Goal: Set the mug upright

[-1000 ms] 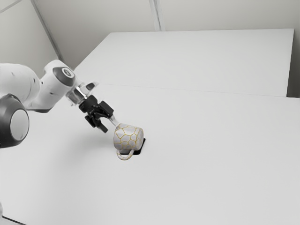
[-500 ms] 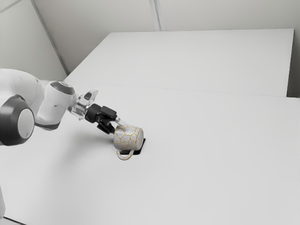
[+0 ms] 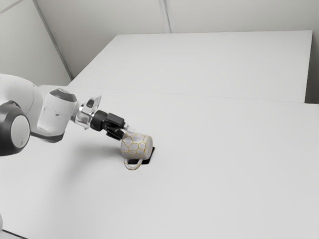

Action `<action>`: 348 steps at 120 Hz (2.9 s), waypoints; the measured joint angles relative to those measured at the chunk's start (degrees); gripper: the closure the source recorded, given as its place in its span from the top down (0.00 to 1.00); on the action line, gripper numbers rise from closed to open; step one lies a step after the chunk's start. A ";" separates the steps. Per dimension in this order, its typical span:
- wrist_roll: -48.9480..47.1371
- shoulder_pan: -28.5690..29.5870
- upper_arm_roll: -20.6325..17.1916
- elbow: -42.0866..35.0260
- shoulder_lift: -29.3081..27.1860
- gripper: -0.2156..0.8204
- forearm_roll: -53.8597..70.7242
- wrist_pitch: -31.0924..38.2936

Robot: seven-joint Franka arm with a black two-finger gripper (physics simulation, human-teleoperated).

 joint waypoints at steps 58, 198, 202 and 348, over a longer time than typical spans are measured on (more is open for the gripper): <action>0.67 -0.01 -1.83 0.52 0.06 0.15 0.98 2.16; -32.59 -14.16 -3.05 -6.44 -15.50 0.03 47.25 31.80; -34.44 -14.45 -3.06 -6.70 -15.67 0.03 49.33 32.37; -73.01 -19.15 -2.93 -9.08 -11.74 0.04 71.47 32.02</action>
